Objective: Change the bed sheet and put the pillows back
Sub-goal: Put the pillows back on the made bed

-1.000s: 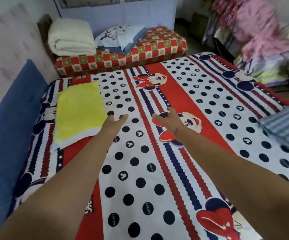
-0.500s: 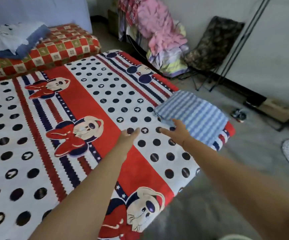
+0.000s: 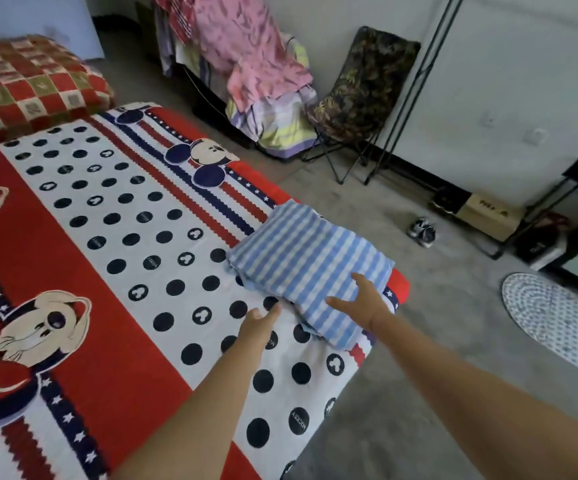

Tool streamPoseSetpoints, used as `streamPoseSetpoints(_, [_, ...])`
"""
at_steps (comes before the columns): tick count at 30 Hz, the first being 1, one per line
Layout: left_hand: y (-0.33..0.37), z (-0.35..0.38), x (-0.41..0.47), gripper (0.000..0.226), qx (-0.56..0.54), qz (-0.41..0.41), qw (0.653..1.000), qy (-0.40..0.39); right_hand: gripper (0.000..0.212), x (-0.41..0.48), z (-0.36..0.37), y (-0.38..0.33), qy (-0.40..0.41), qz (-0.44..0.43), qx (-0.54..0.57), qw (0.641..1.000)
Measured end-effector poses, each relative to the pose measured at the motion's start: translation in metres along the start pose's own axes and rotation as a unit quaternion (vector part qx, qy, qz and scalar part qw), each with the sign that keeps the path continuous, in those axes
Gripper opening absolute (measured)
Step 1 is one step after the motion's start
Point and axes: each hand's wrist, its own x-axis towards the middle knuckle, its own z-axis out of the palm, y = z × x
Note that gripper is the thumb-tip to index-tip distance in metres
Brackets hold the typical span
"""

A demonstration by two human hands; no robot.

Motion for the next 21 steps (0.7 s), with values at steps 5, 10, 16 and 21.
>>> streamPoseSetpoints(5, [0.034, 0.045, 0.059, 0.076, 0.004, -0.016, 1.0, 0.025, 0.101, 0.084, -0.032, 0.011, -0.018, -0.008, -0.001, 1.0])
streamPoseSetpoints(10, [0.049, 0.077, 0.132, 0.077, -0.079, -0.042, 0.993, 0.081, 0.109, 0.19, -0.04, 0.018, -0.08, -0.021, -0.032, 0.996])
streamPoseSetpoints(16, [0.029, 0.118, 0.199, 0.074, -0.225, -0.107, 0.947, 0.202, 0.12, 0.302, -0.043, 0.025, -0.149, -0.052, -0.134, 0.978])
streamPoseSetpoints(21, [0.001, 0.152, 0.223, 0.126, -0.317, -0.198, 0.906, 0.197, 0.123, 0.364, -0.038, 0.035, -0.214, -0.042, -0.15, 0.964])
